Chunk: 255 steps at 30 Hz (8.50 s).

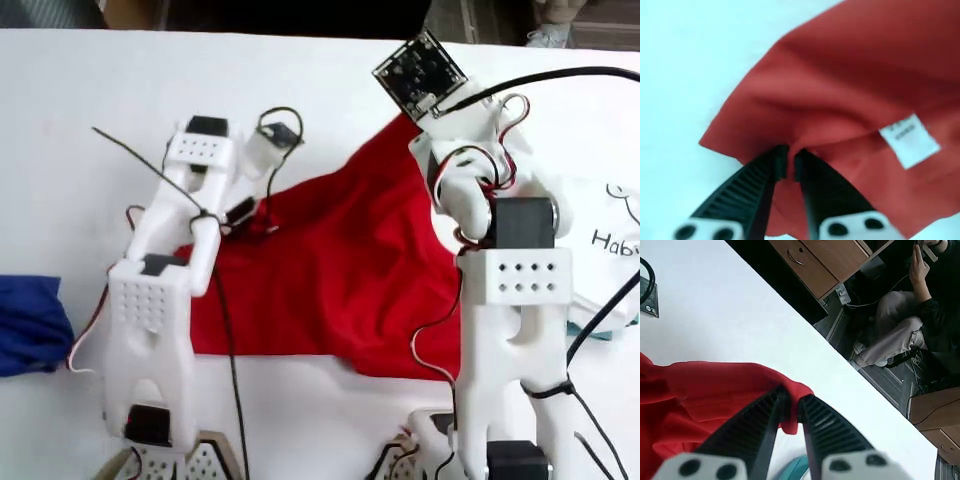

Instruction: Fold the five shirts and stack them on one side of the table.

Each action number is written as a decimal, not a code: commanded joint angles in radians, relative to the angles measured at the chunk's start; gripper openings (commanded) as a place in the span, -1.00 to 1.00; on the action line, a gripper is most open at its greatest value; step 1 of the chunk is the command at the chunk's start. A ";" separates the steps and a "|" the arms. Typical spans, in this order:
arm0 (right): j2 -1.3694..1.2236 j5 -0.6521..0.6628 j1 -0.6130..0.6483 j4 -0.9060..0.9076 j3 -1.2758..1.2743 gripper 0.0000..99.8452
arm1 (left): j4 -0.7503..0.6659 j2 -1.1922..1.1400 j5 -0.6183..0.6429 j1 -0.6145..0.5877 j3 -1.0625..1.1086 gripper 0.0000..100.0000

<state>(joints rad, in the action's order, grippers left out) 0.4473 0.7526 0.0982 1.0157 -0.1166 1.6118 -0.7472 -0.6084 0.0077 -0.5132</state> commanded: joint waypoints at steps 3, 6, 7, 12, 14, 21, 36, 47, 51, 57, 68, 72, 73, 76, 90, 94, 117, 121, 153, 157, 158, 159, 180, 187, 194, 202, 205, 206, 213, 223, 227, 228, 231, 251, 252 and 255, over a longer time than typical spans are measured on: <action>0.005 -0.012 -0.001 -0.001 0.046 -0.96 | 0.155 0.110 0.005 -0.012 -0.177 -0.95; 0.005 -0.049 -0.004 0.004 0.103 -0.96 | 0.175 0.218 0.026 -0.026 -0.219 -0.95; 0.005 -0.061 -0.013 0.005 0.129 -0.96 | 0.175 0.258 0.034 -0.032 -0.219 -0.95; 0.005 -0.060 -0.033 0.005 0.249 -0.96 | 0.175 0.468 0.049 -0.071 -0.196 -0.95; 0.005 -0.060 -0.033 0.024 0.302 -0.96 | 0.175 0.566 0.049 -0.091 -0.170 -0.95; 0.005 -0.061 -0.024 0.205 0.525 -0.96 | 0.175 0.971 0.049 -0.157 0.005 -0.95; 0.005 -0.058 -0.031 0.329 0.792 -0.96 | 0.173 1.352 0.048 -0.328 0.136 -0.95; 0.168 0.005 -0.031 0.325 0.786 -0.96 | 0.172 1.439 0.049 -0.328 0.128 -0.95; 0.211 0.044 -0.030 0.326 0.786 -0.96 | 0.172 1.507 0.049 -0.328 0.128 -0.95; 0.286 0.055 -0.025 0.329 0.792 -0.96 | 0.172 1.600 0.049 -0.330 0.127 -0.95; 0.475 0.055 0.028 0.441 0.790 -0.96 | 0.172 1.757 0.049 -0.330 0.134 -0.95; 0.481 0.055 0.041 0.449 0.786 -0.96 | 0.172 1.755 0.048 -0.330 0.136 -0.95; 0.475 0.055 0.044 0.444 0.783 -0.96 | 0.172 1.755 0.046 -0.330 0.137 -0.95; 0.418 0.054 0.044 0.420 0.783 -0.96 | 0.172 1.731 0.048 -0.328 0.137 -0.95; -0.133 0.046 0.041 0.246 0.784 -0.96 | 0.002 1.292 0.048 -0.322 0.128 -0.95; -0.282 0.054 0.038 0.183 0.787 -0.96 | -0.077 1.169 0.048 -0.315 0.128 -0.95; -0.631 0.054 -0.041 0.424 0.784 -0.96 | 0.014 0.601 -0.032 -0.213 0.136 -0.95; -0.633 0.054 -0.096 0.519 0.784 -0.96 | 0.107 0.571 -0.041 -0.207 0.130 -0.95; -0.116 0.055 -0.094 0.437 -0.173 -0.96 | 0.146 0.571 -0.086 -0.201 0.478 -0.95; -0.085 0.055 -0.099 0.437 -0.196 -0.96 | 0.135 0.571 -0.089 -0.192 0.547 -0.95; -0.081 0.055 -0.101 0.438 -0.190 -0.96 | 0.129 0.571 -0.089 -0.189 0.564 -0.95; -0.073 0.055 -0.101 0.438 -0.190 -0.96 | 0.127 0.572 -0.089 -0.187 0.576 -0.95; -0.016 0.055 -0.099 0.533 -0.196 -0.96 | 0.166 0.574 -0.086 -0.192 0.668 -0.95; 0.050 0.081 -0.101 0.590 -0.192 -0.96 | 0.166 0.574 -0.087 -0.190 0.693 -0.95; 0.104 0.083 -0.099 0.587 -0.249 -0.96 | 0.167 0.574 -0.083 -0.189 0.696 -0.95; 0.110 0.083 -0.101 0.547 -0.336 -0.96 | 0.167 0.574 -0.083 -0.190 0.737 -0.95; 0.110 0.083 -0.102 0.541 -0.354 -0.96 | 0.163 0.574 -0.081 -0.192 0.783 -0.95; 0.110 0.083 -0.102 0.541 -0.358 -0.96 | 0.161 0.574 -0.083 -0.192 0.791 -0.95; 0.110 0.083 -0.102 0.518 -0.399 -0.96 | 0.112 0.572 -0.081 -0.192 0.802 -0.95; 0.107 0.083 -0.102 0.424 -0.493 -0.96 | -0.164 0.560 -0.087 -0.186 0.983 -0.95; 0.102 0.083 -0.102 0.354 -0.555 -0.96 | -0.287 0.560 -0.087 -0.189 1.059 -0.95; 0.102 0.083 -0.102 0.337 -0.571 -0.96 | -0.302 0.560 -0.087 -0.189 1.075 -0.95; 0.102 0.083 -0.102 0.300 -0.614 -0.96 | -0.324 0.560 -0.087 -0.187 1.096 -0.92; 0.111 0.080 -0.295 0.297 -0.388 -0.62 | 0.097 0.572 -0.078 -0.199 0.601 -0.77; 0.111 0.075 -0.303 0.294 -0.348 -0.62 | 0.127 0.568 -0.078 -0.209 0.529 -0.77; 0.104 0.071 -0.300 0.252 -0.264 -0.62 | 0.153 0.563 -0.068 -0.247 0.363 -0.77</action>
<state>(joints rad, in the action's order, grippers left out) 0.5194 0.8309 -0.1964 1.3134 -0.4818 1.7177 -0.1918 -0.6866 -0.2010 0.0330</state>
